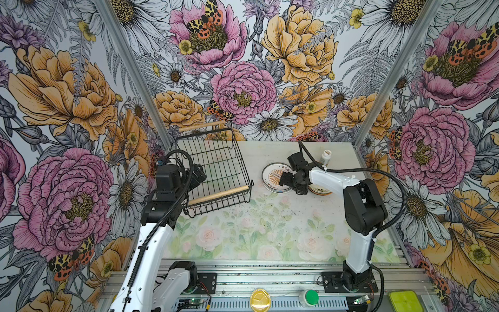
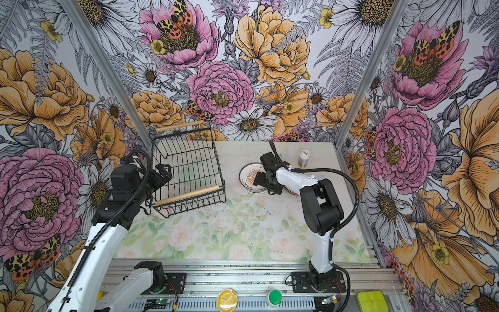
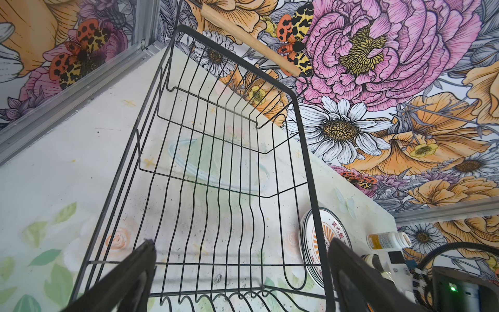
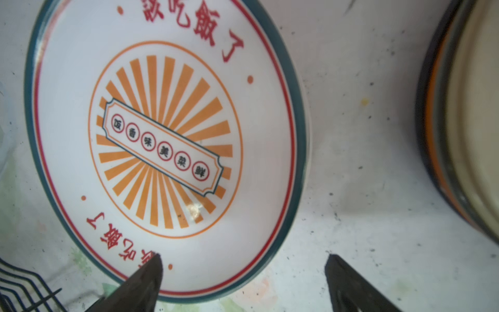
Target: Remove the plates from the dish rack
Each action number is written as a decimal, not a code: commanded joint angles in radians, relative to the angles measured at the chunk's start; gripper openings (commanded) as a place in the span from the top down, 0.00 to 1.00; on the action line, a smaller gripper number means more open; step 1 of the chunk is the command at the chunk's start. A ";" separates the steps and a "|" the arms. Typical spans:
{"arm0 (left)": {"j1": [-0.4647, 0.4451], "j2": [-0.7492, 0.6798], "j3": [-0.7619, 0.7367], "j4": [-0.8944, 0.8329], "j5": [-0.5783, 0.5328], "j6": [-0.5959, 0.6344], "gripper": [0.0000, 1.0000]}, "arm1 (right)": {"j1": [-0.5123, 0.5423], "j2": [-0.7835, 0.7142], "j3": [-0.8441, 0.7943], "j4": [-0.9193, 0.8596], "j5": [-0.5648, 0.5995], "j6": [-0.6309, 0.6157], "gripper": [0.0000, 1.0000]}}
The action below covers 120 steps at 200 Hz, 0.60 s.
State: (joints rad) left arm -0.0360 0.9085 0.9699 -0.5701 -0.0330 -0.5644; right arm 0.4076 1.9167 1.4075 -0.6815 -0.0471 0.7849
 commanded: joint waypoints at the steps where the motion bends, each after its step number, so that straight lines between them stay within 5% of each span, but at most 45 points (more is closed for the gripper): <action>1: 0.011 -0.003 0.004 0.027 -0.002 0.041 0.01 | 0.007 -0.111 0.027 -0.015 0.066 -0.036 0.01; 49: 0.012 0.054 0.068 0.001 -0.074 0.092 0.01 | 0.008 -0.248 0.067 -0.012 0.177 -0.141 0.01; 77: 0.013 0.045 0.073 0.013 -0.214 0.133 0.01 | 0.010 -0.350 0.090 0.002 0.314 -0.242 0.01; 94: 0.013 0.016 0.034 0.057 -0.323 0.152 0.01 | 0.021 -0.418 0.074 0.031 0.498 -0.280 0.01; 108: 0.012 -0.038 -0.057 0.186 -0.315 0.247 0.01 | 0.038 -0.486 0.003 0.119 0.717 -0.299 0.01; 120: 0.012 -0.094 -0.145 0.305 -0.309 0.305 0.01 | 0.037 -0.544 -0.073 0.227 0.793 -0.373 0.01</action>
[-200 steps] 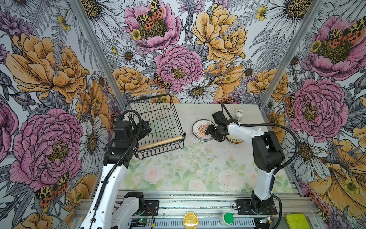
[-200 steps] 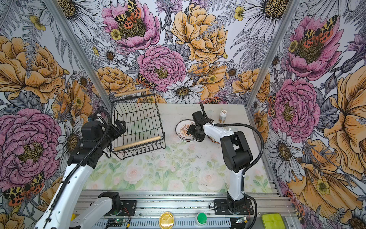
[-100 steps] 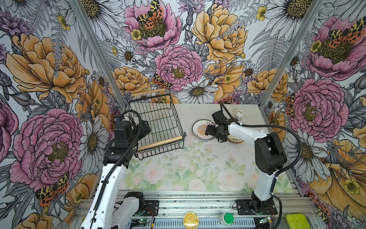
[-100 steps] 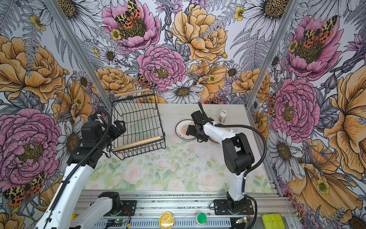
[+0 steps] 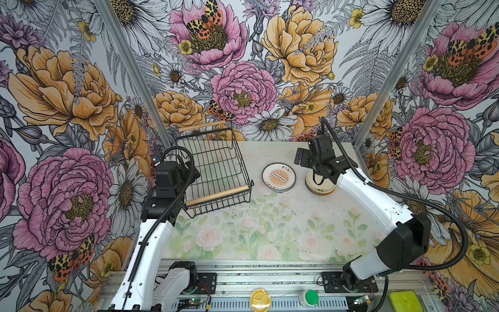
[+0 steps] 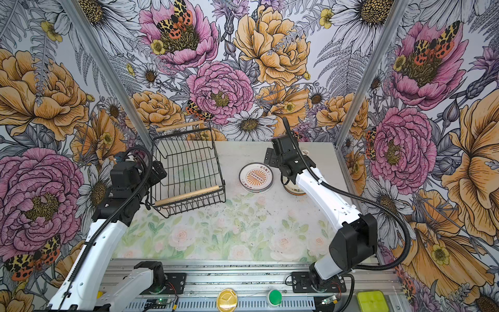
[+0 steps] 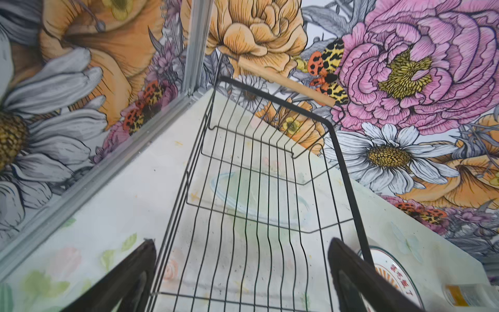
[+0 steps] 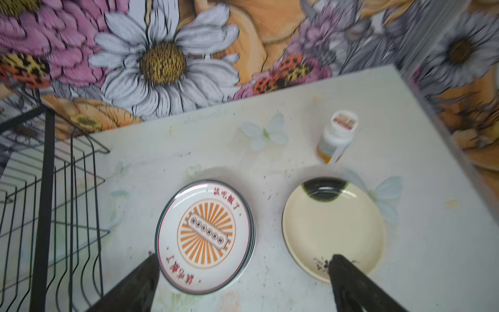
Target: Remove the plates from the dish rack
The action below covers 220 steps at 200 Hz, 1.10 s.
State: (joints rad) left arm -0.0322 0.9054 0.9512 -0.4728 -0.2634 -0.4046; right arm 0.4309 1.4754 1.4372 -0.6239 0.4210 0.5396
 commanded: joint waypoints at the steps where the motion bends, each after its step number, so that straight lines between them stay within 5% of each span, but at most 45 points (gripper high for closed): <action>1: 0.009 -0.095 -0.134 0.215 -0.079 0.147 0.01 | 0.014 -0.107 -0.112 0.180 0.328 -0.135 0.01; 40: 0.007 -0.214 -0.359 0.526 -0.151 0.248 0.01 | 0.011 -0.162 -0.322 0.382 0.414 -0.468 0.01; 56: 0.007 -0.201 -0.406 0.575 -0.181 0.275 0.01 | -0.006 -0.141 -0.364 0.398 0.477 -0.495 0.01; 71: 0.006 -0.172 -0.452 0.620 -0.234 0.252 0.01 | -0.018 -0.177 -0.459 0.496 0.390 -0.524 0.01; 94: 0.000 -0.134 -0.552 0.776 -0.230 0.255 0.01 | -0.030 -0.289 -0.724 0.891 0.208 -0.613 0.01; 112: -0.005 -0.103 -0.605 0.861 -0.224 0.263 0.01 | -0.065 -0.333 -0.867 1.089 0.144 -0.615 0.01; 165: -0.014 0.044 -0.736 1.186 -0.168 0.363 0.01 | -0.172 -0.329 -1.053 1.280 0.084 -0.561 0.01; 220: -0.026 0.194 -0.801 1.407 -0.136 0.380 0.01 | -0.210 -0.293 -1.084 1.291 0.048 -0.543 0.01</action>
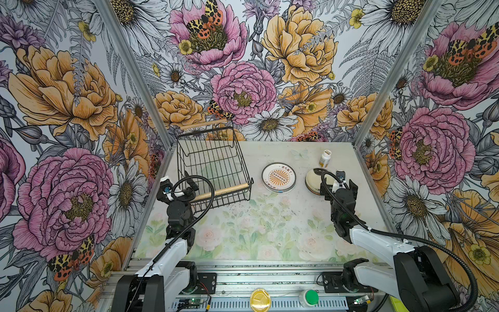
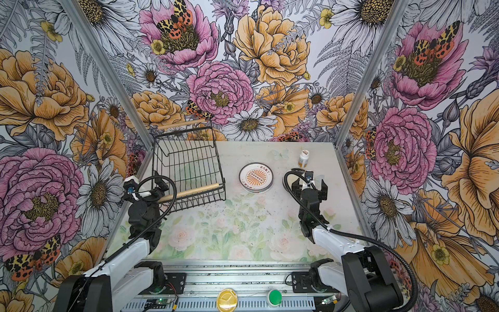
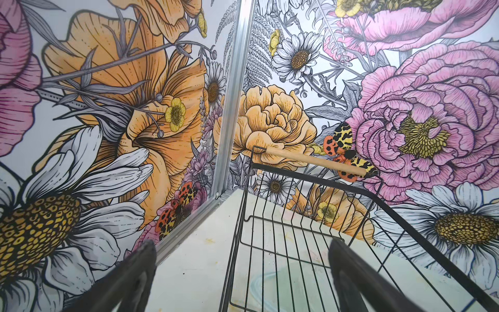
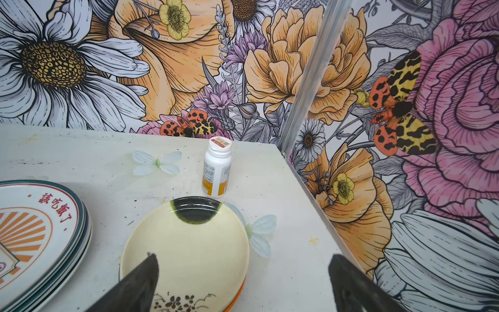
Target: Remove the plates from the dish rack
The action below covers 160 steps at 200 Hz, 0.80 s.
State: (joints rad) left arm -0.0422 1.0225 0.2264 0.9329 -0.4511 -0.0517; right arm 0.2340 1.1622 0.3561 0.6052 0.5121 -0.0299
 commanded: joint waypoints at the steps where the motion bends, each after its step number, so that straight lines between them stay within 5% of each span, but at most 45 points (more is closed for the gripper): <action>1: -0.015 0.079 -0.078 0.005 0.052 0.027 0.01 | -0.013 0.021 -0.004 0.063 -0.045 0.028 0.01; 100: -0.016 0.153 -0.122 0.148 0.042 0.057 0.01 | -0.041 0.097 -0.038 0.118 -0.074 0.016 0.01; 160: -0.018 0.207 -0.050 0.047 0.115 0.061 0.01 | -0.056 0.102 -0.059 0.136 -0.061 0.011 0.01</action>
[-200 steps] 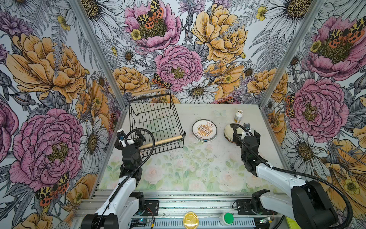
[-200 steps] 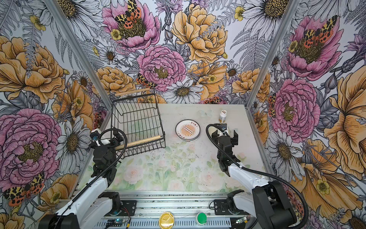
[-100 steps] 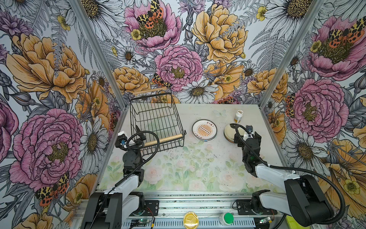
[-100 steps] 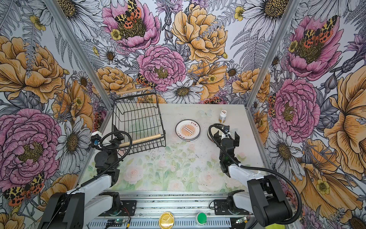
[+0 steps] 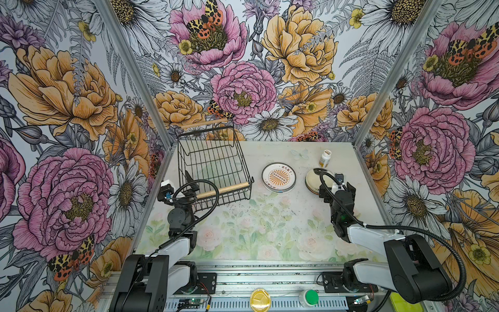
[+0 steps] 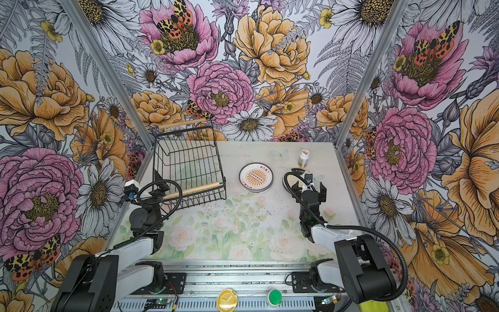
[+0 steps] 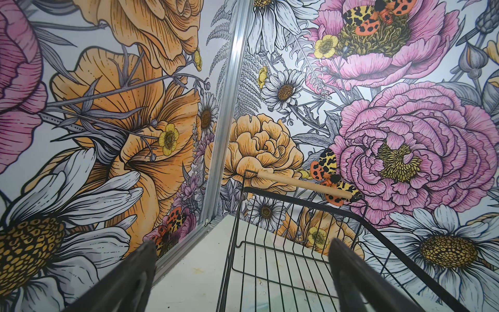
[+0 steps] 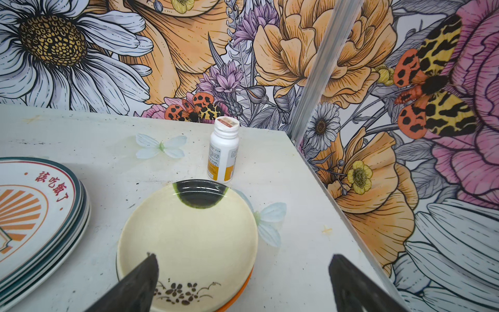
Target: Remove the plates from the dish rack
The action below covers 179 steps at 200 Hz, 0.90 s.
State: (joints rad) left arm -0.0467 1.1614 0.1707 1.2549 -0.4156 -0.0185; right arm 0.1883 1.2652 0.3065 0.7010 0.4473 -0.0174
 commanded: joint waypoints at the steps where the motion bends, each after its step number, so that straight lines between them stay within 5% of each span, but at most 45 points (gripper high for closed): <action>1: -0.014 0.069 0.009 -0.282 0.083 0.028 0.01 | -0.011 -0.001 -0.010 0.039 0.003 -0.002 0.01; 27: -0.043 0.072 0.134 -0.552 0.104 0.033 0.01 | -0.016 -0.019 -0.013 0.031 0.011 0.004 0.01; 117: 0.008 0.178 0.351 -0.782 0.311 0.018 0.01 | -0.033 -0.032 -0.016 0.025 0.010 0.016 0.01; 179: 0.044 -0.041 0.324 -0.902 0.120 -0.032 0.01 | -0.039 -0.015 -0.001 0.021 -0.015 0.036 0.01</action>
State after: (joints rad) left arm -0.0338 1.1961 0.5144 0.5419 -0.1951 -0.0078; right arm 0.1555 1.2549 0.2981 0.7006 0.4465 -0.0051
